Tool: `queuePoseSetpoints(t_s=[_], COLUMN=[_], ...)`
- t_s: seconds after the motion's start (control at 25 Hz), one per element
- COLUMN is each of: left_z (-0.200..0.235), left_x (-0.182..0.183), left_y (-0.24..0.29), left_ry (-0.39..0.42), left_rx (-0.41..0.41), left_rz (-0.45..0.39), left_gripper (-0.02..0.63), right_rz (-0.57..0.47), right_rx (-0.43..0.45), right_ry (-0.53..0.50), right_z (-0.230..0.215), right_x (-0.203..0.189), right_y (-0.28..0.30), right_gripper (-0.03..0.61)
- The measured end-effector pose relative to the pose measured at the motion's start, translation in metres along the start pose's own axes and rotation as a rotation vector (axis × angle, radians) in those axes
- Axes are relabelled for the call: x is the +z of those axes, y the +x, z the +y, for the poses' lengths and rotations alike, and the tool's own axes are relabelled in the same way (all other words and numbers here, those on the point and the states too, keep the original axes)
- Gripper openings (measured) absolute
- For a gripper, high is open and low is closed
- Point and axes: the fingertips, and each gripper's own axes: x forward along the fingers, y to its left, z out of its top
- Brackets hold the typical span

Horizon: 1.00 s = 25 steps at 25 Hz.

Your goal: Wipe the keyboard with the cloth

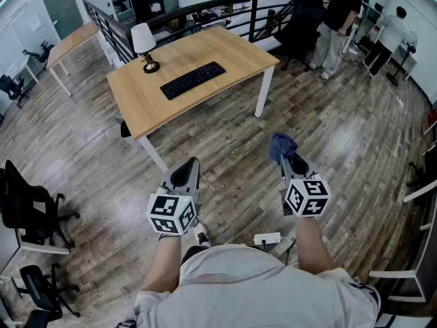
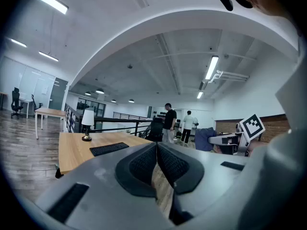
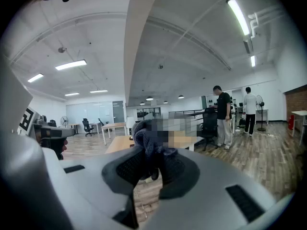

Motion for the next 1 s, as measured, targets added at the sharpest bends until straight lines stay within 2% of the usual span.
queuePoseSetpoints(t_s=[0.68,0.84,1.0], left_z=[0.027,0.062,0.103], left_x=[-0.005,-0.011,-0.010], left_y=[0.002,0.003,0.013], left_ry=[-0.014,-0.041,-0.072], left_rx=[-0.023,-0.010,-0.014], left_rz=[0.026,0.035,0.038], left_gripper=[0.015,0.015,0.015], right_rz=[0.020,0.027,-0.036], right_rx=[-0.003,0.010,0.022], right_ry=[-0.001,-0.017,0.007], right_z=[0.018,0.037,0.062], right_x=[-0.007,-0.006,0.017], right_y=[0.024,0.053,0.084], right_gripper=[0.118,0.117,0.118])
